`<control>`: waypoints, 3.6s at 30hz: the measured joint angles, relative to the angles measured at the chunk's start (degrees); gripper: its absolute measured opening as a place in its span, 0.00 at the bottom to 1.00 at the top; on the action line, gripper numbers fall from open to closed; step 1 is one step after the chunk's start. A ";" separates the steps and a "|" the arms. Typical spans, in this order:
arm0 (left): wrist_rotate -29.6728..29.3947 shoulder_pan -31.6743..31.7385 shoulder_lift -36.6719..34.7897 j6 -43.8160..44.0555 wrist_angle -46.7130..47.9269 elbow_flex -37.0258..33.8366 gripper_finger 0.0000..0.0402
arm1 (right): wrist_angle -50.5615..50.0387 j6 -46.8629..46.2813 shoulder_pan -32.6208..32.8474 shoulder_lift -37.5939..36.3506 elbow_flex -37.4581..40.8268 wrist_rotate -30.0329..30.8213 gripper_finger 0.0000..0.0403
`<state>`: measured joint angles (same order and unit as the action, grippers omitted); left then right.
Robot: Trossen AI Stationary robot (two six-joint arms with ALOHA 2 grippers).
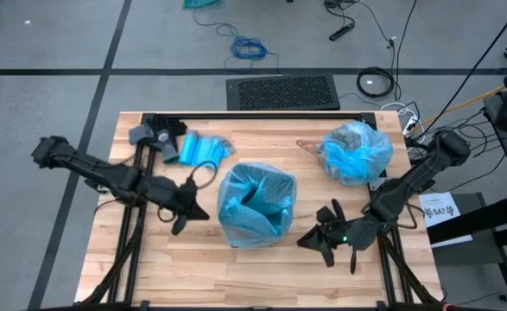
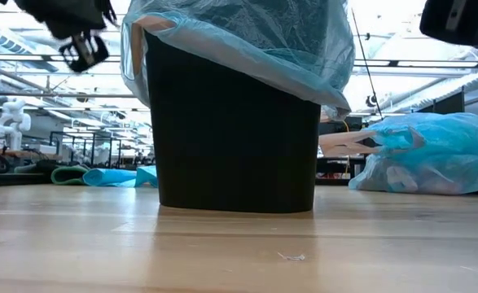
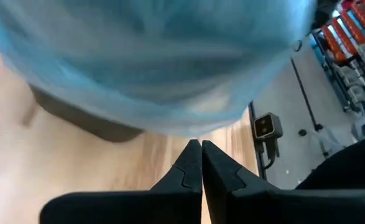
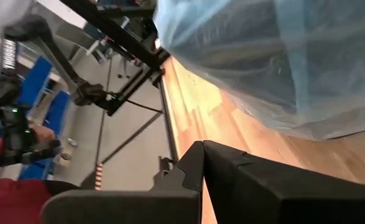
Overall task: Place trash/remove bag and relplace
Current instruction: Put the blue trash bag into the trash bin, then return to Home Position
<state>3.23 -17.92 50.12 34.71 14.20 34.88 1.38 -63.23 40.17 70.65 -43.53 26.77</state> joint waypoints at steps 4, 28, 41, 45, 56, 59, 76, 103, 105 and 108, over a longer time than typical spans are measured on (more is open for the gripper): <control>-0.30 -2.63 5.01 2.51 -6.52 -2.21 0.01 | 3.41 2.41 -0.63 4.03 0.00 -0.85 0.00; 3.57 7.98 29.16 -8.83 -35.17 3.20 0.01 | -6.40 14.04 -16.21 6.52 0.00 -9.61 0.00; 16.84 19.54 28.54 -13.24 -34.72 3.31 0.01 | -12.39 25.34 -31.44 -0.85 0.02 -21.51 0.00; 24.80 21.12 25.57 -11.10 -34.96 3.31 0.01 | -12.46 17.76 -31.67 -2.16 0.02 -23.23 0.00; 28.10 20.14 14.54 -12.65 -34.68 3.33 0.01 | -13.98 11.84 -28.10 -4.34 0.02 -27.14 0.00; 28.17 20.89 14.55 -14.68 -33.84 3.33 0.01 | -15.25 11.83 -27.55 -4.32 0.02 -30.28 0.00; 1.11 17.43 -1.06 -22.67 -11.05 1.53 0.01 | -25.62 -1.51 -17.98 -4.30 0.02 -31.18 0.00; -11.28 14.36 -30.08 -24.54 -16.78 -32.49 0.01 | -26.97 6.81 -12.31 -17.54 0.02 -9.15 0.00; -11.21 14.35 -30.79 -24.37 -16.39 -34.07 0.01 | -26.96 7.02 -12.32 -18.42 0.02 -8.16 0.00; -10.67 14.35 -31.10 -23.40 -16.20 -34.39 0.01 | -26.73 7.09 -12.31 -19.39 0.02 -7.15 0.00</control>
<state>-7.44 -3.57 19.03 11.31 -2.00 0.49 -25.36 -56.14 27.86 51.25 -43.51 19.62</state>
